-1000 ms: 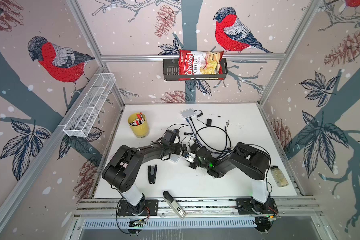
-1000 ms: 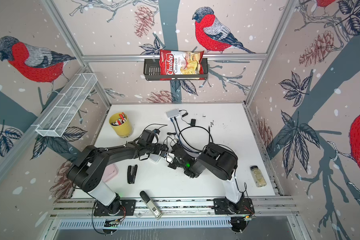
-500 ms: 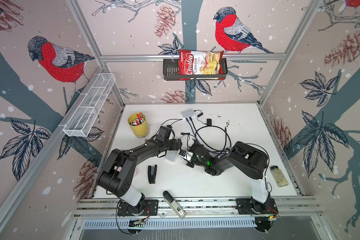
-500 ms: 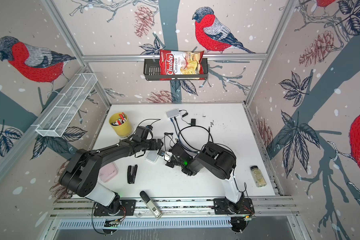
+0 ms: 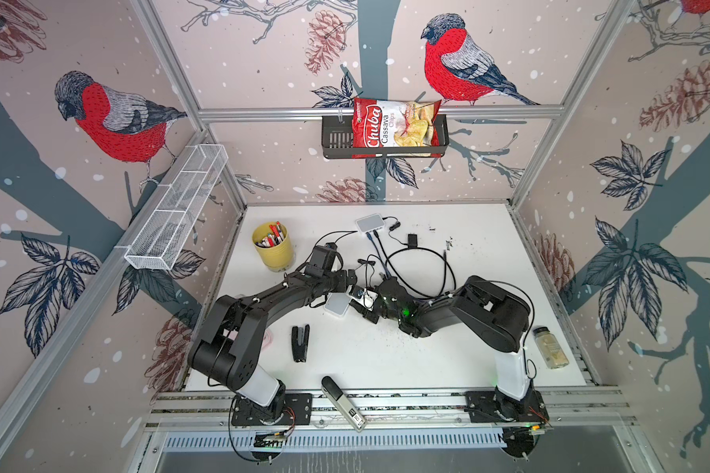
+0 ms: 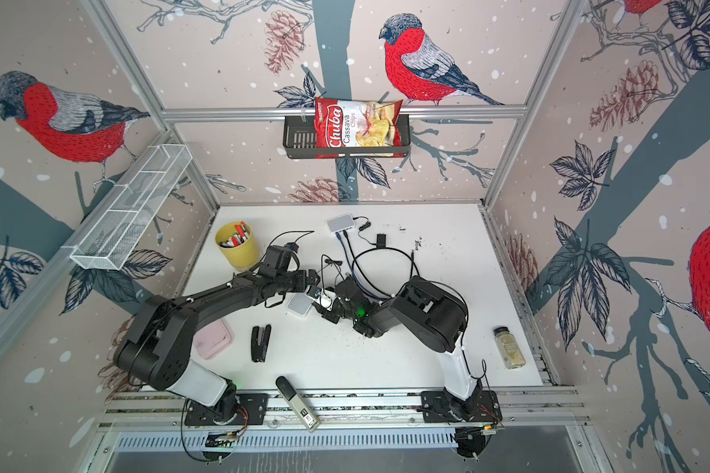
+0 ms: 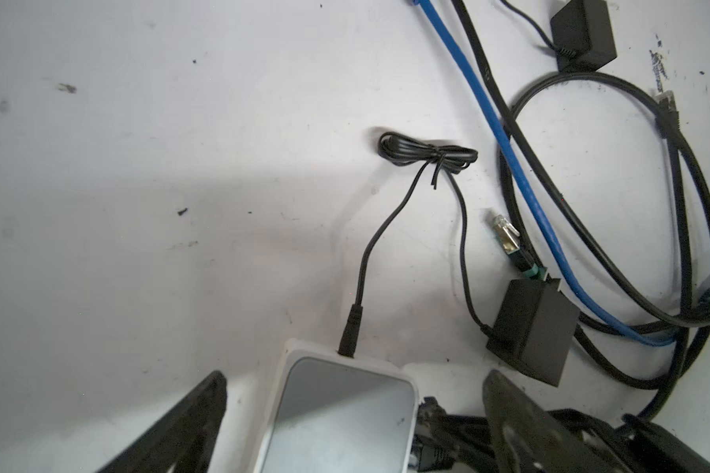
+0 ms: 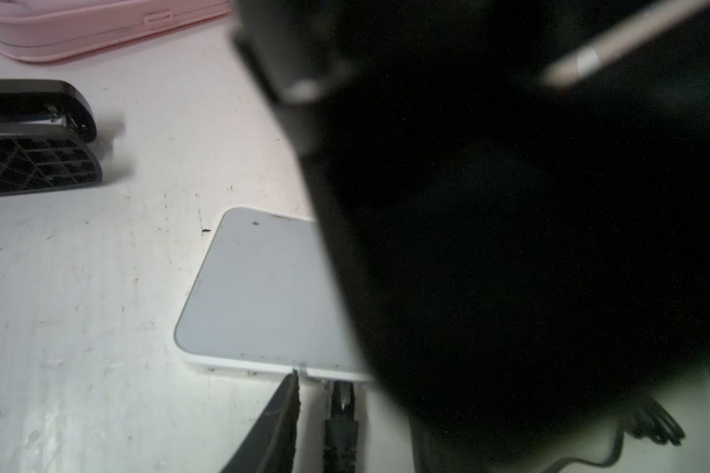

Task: Insert the plug into the switch port
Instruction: 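Open the right gripper and draw it back from the inserted plug, then move the right gripper to the green-booted ethernet plug and grasp it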

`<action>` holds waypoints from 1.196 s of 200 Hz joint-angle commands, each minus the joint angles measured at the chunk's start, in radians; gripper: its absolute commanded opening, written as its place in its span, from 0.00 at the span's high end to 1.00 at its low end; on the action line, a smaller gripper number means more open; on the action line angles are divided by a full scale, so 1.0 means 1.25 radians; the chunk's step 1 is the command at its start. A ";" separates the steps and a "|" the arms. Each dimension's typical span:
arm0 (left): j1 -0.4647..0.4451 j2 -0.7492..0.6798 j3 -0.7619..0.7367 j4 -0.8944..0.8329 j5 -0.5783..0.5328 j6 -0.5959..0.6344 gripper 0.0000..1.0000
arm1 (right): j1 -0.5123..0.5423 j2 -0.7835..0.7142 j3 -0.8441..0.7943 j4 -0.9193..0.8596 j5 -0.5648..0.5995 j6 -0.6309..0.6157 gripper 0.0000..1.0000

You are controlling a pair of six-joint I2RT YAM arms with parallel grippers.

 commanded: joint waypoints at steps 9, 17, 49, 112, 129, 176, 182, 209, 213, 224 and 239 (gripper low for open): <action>0.005 -0.025 0.001 -0.006 -0.001 -0.001 0.03 | -0.021 -0.067 -0.009 -0.052 -0.063 0.035 0.52; 0.005 -0.033 0.000 -0.003 -0.003 -0.004 0.03 | -0.026 -0.085 -0.009 -0.070 -0.070 0.036 0.52; 0.006 -0.064 -0.015 0.033 0.022 -0.018 0.03 | -0.052 -0.156 -0.027 -0.121 -0.065 0.050 0.52; 0.006 -0.076 -0.023 0.061 0.091 -0.004 0.04 | -0.157 -0.279 -0.048 -0.272 0.058 0.119 0.56; 0.006 -0.072 -0.028 0.066 0.096 -0.004 0.04 | -0.186 -0.296 -0.062 -0.284 0.076 0.126 0.58; 0.006 -0.068 -0.039 0.076 0.108 -0.002 0.04 | -0.221 -0.299 -0.074 -0.324 0.077 0.122 0.66; 0.005 -0.068 -0.039 0.076 0.109 0.000 0.04 | -0.221 -0.300 -0.077 -0.327 0.071 0.121 0.67; 0.006 -0.067 -0.040 0.080 0.110 0.001 0.04 | -0.219 -0.305 -0.094 -0.344 0.035 0.130 0.68; 0.006 -0.066 -0.040 0.080 0.111 0.001 0.04 | -0.218 -0.304 -0.097 -0.346 0.033 0.132 0.68; 0.006 -0.065 -0.040 0.081 0.113 0.001 0.04 | -0.216 -0.305 -0.108 -0.350 0.028 0.140 0.68; 0.006 -0.065 -0.040 0.085 0.116 0.000 0.04 | -0.213 -0.313 -0.127 -0.350 0.014 0.151 0.69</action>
